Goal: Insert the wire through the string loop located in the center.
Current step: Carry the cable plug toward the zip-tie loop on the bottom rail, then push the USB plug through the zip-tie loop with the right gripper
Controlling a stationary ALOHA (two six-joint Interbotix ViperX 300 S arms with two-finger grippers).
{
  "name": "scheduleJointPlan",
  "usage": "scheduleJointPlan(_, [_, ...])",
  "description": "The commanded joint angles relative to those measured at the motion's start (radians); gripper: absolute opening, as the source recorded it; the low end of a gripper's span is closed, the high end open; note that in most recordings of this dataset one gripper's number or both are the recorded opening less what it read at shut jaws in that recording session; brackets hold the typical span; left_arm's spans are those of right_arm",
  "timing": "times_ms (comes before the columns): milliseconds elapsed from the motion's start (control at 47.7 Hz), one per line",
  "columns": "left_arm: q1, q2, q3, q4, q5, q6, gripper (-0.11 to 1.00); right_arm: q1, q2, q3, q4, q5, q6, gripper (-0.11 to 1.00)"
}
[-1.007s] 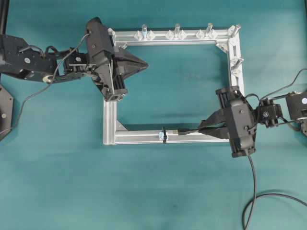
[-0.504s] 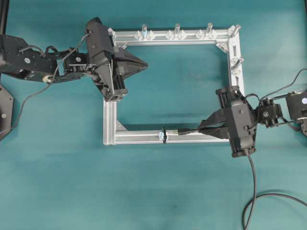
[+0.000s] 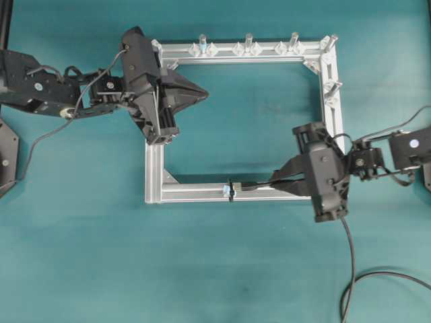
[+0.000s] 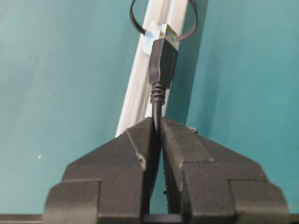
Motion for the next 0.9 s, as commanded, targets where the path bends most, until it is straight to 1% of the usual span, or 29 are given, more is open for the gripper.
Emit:
scheduleJointPlan(0, [-0.005,-0.026,-0.008,0.003,-0.005,-0.003,0.0,-0.003,0.011,-0.041,0.002,-0.008,0.002,0.07])
scheduleJointPlan(399, [-0.012,-0.026,-0.008,0.003,0.0,-0.003,0.0,-0.003,0.092,-0.135,0.002,-0.008,0.002,0.07])
scheduleJointPlan(881, [-0.017,-0.026,-0.008,0.003,0.008,-0.002,0.0,-0.003,0.15,-0.204,0.002,-0.009,0.002,0.07])
